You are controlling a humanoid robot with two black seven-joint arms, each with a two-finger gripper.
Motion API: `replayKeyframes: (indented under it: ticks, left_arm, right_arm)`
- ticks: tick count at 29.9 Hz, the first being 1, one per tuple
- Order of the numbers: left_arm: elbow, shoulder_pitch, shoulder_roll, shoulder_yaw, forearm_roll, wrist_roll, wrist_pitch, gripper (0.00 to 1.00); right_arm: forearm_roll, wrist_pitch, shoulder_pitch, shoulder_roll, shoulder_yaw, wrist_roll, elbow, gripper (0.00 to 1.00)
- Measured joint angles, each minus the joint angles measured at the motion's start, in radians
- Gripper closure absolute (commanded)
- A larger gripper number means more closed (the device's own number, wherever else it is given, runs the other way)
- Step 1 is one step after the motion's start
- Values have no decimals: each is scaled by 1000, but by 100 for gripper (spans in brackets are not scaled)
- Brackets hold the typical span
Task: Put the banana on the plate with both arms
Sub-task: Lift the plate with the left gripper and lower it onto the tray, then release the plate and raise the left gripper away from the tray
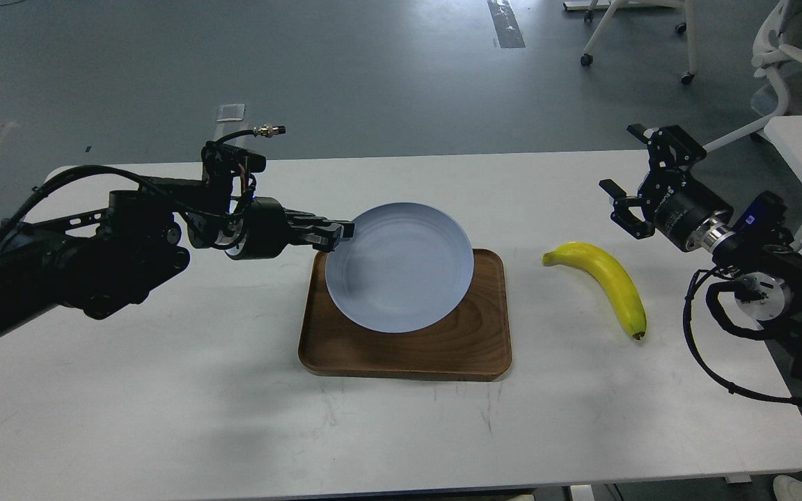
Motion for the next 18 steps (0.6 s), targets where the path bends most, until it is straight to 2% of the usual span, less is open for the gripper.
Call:
replayKeyframes:
  ticks: [5,18]
  left_arm:
    - [95,0,-72,54,10,5,3,100]
    - [203,20,-182,80,10,15,22,100]
  right_arm:
    - [0,0,0,-17,0,0,3,1]
    - [0,0,-2,-19,-1,0,-1,1]
